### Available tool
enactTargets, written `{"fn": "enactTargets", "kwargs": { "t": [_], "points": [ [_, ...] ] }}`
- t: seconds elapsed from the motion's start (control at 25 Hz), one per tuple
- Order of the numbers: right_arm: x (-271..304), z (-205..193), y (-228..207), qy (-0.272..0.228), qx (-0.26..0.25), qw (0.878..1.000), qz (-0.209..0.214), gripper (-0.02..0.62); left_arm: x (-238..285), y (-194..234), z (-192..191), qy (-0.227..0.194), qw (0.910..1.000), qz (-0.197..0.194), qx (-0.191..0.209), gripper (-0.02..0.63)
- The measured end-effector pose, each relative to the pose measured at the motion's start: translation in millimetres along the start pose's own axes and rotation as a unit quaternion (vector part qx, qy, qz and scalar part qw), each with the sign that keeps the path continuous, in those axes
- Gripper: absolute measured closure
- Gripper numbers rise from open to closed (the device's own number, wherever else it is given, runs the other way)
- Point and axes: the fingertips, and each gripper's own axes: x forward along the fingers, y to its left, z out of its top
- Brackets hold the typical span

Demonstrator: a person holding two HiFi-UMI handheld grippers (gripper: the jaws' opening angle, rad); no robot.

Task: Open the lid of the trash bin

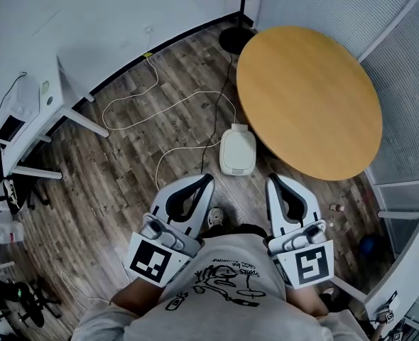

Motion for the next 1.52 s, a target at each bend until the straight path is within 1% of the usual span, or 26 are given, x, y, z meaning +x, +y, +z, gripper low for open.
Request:
{"fn": "enactTargets", "kwargs": {
  "t": [0.12, 0.32, 0.44, 0.52, 0.64, 0.84, 1.04, 1.32, 1.52],
  "points": [
    [0.5, 1.6, -9.8, -0.003, 0.002, 1.000, 0.002, 0.588, 10.6, -2.6, 7.8, -0.025, 0.9997, 0.001, 0.006, 0.586],
    [-5.1, -2.9, -33.8, 0.019, -0.015, 1.000, 0.000, 0.588, 27.8, -9.7, -1.7, 0.009, 0.9999, 0.008, -0.002, 0.586],
    [-8.5, -4.8, -44.2, 0.019, -0.016, 1.000, 0.001, 0.588, 37.8, -13.4, 0.1, -0.009, 0.9999, 0.011, 0.006, 0.586],
    [-8.9, -6.1, -49.1, 0.017, -0.018, 1.000, 0.001, 0.588, 42.5, -14.1, -0.2, -0.011, 0.9998, 0.012, 0.008, 0.586],
    [-8.4, -12.4, -52.6, 0.028, -0.017, 0.999, 0.003, 0.588, 45.7, -15.5, -7.4, 0.008, 0.9999, 0.011, 0.006, 0.586],
    [-5.9, -26.8, -54.8, 0.044, -0.013, 0.999, 0.006, 0.588, 47.9, -11.2, -22.0, 0.028, 0.9996, 0.011, -0.003, 0.586],
    [-4.5, -53.1, -60.3, 0.060, -0.008, 0.998, 0.004, 0.589, 53.6, -8.3, -46.9, 0.043, 0.9991, 0.004, -0.001, 0.586],
    [6.7, -101.6, -69.7, 0.091, 0.006, 0.996, -0.004, 0.588, 69.0, -0.3, -86.8, 0.060, 0.9982, -0.003, -0.008, 0.586],
    [13.5, -137.6, -68.5, 0.113, 0.008, 0.993, -0.007, 0.588, 76.6, 0.0, -119.9, 0.071, 0.9972, -0.018, -0.010, 0.586]
  ]
}}
